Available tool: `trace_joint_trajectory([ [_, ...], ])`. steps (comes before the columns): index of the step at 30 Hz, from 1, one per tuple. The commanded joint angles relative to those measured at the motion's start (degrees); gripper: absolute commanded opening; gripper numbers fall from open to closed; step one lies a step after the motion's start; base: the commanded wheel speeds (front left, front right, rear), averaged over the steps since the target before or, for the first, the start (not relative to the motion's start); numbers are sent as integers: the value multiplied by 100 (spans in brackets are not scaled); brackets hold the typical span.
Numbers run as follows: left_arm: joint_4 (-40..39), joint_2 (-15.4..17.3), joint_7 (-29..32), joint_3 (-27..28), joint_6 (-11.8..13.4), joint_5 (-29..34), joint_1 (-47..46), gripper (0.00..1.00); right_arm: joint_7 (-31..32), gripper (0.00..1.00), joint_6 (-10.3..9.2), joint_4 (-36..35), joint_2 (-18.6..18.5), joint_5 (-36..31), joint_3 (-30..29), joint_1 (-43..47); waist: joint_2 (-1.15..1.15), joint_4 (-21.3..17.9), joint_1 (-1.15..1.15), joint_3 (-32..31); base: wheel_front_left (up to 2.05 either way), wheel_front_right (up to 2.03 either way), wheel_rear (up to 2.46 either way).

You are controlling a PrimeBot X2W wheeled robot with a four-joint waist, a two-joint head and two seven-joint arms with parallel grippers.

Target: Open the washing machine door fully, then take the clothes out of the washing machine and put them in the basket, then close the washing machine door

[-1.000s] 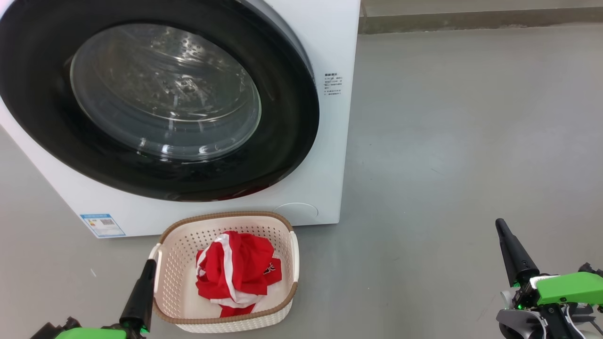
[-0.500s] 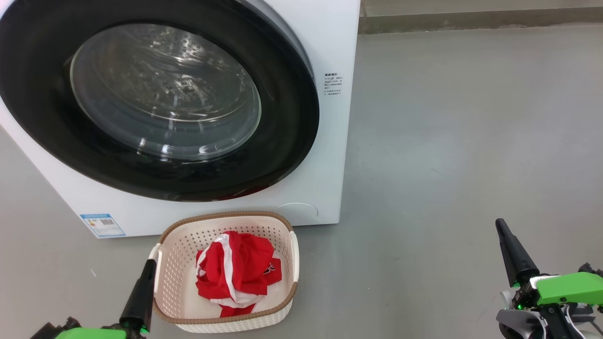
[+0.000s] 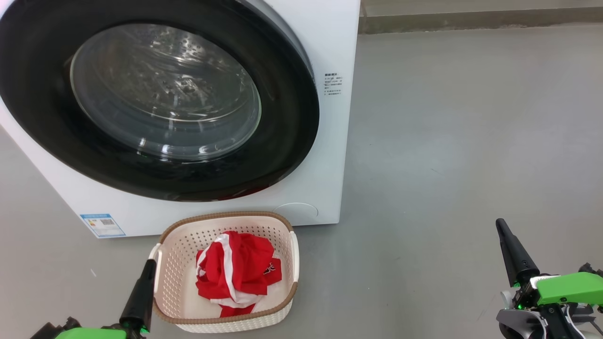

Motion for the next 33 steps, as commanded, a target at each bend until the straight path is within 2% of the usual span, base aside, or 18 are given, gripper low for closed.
trace_joint_trajectory([
  [1, -150, 129, 25, 149, -40, -39, -224, 0, 30, 0, 2, -168, -24, -3, 74, -234, 0, 0, 0, 0, 0, 0, 0],
  [33, -150, 129, 25, 149, -40, -39, -224, 0, 37, 0, 2, -167, -18, -10, 66, -235, 0, 0, 0, 0, 0, 0, 0],
])
